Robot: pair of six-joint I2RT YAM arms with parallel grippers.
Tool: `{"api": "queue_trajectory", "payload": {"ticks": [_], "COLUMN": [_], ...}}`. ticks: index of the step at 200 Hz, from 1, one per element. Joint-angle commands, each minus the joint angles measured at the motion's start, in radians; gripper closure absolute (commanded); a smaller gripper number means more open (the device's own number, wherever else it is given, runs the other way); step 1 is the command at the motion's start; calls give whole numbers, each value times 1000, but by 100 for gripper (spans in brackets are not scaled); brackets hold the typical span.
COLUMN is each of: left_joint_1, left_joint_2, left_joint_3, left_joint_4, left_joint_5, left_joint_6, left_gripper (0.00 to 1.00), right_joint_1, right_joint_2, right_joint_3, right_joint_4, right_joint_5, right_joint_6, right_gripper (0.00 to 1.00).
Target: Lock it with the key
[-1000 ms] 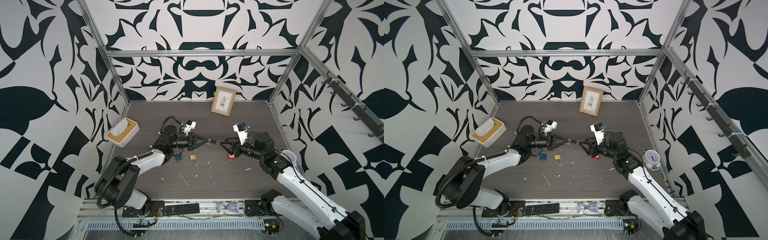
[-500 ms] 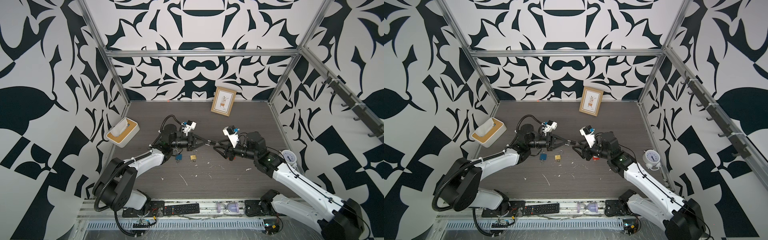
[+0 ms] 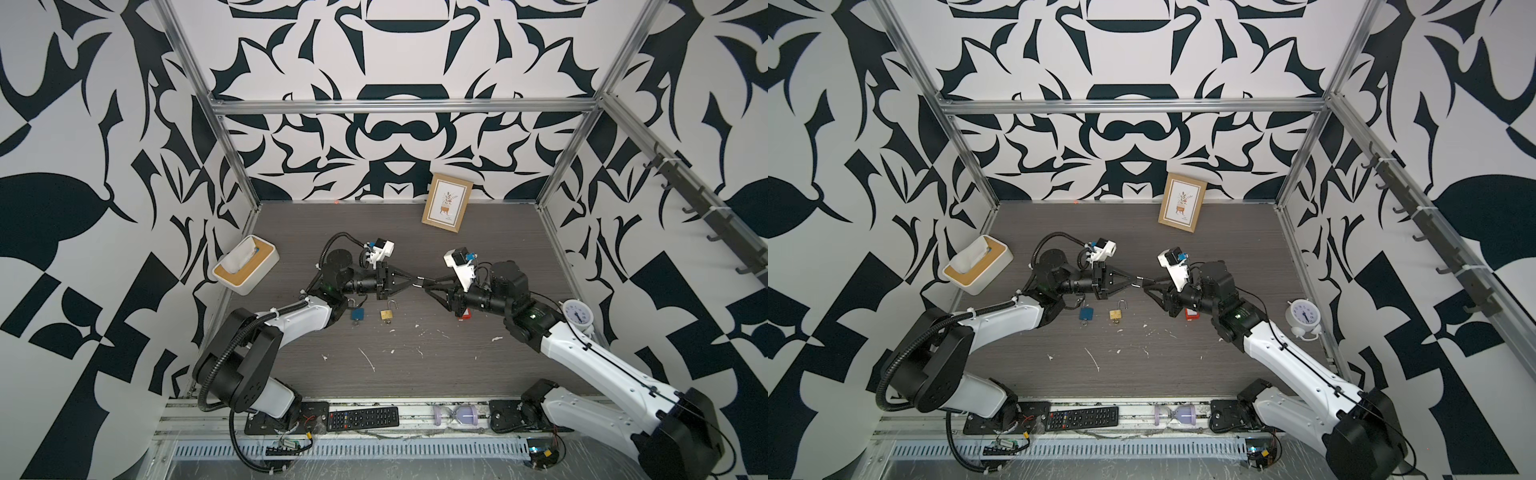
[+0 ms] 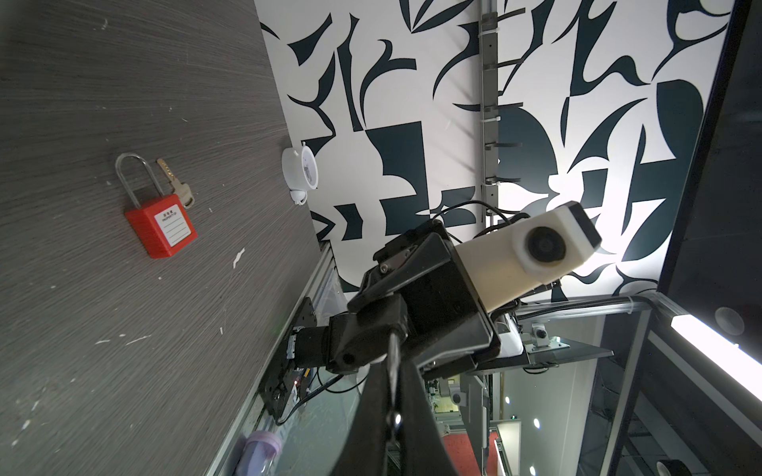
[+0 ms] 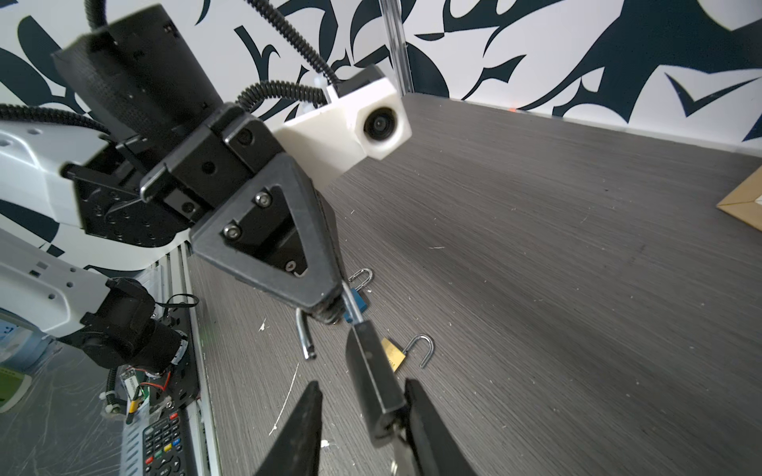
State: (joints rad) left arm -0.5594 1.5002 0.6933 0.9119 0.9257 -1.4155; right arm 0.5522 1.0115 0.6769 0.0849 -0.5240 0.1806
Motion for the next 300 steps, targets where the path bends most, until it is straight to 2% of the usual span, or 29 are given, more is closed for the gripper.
{"api": "queue_trajectory", "payload": {"ticks": [1,12,34,76,118,160,181,202,250,266,300], "left_joint_1": [1,2,2,3,5,5,4,9,55,75,82], "left_joint_2": [11,12,14,28,45,49,29,1,-117,-179,-294], "left_joint_3": [-14,-16,-15,-20,-28,-40,-50,-60,-84,-87,-55], "left_joint_4": [91,94,94,125,171,222,212,185,-13,-150,-460], "left_joint_5": [13,11,8,7,4,10,8,7,5,0,-62], "left_joint_6": [-37,-39,-39,-54,-72,-82,-71,-50,82,176,410], "left_gripper": [100,100,100,100,100,100,64,50,41,38,33], "right_joint_1": [-11,-15,-18,-34,-87,-198,-244,-254,-257,-256,-256], "right_joint_2": [-4,3,9,6,39,94,154,214,321,343,343], "right_joint_3": [32,38,32,1,-21,-66,-67,-40,20,45,84], "right_joint_4": [75,65,76,165,311,557,672,684,724,698,565], "right_joint_5": [-54,-65,-80,-147,-296,-445,-527,-594,-706,-742,-767], "right_joint_6": [25,26,43,120,284,540,674,727,845,869,826], "right_gripper": [73,77,80,88,100,100,100,100,100,100,100]}}
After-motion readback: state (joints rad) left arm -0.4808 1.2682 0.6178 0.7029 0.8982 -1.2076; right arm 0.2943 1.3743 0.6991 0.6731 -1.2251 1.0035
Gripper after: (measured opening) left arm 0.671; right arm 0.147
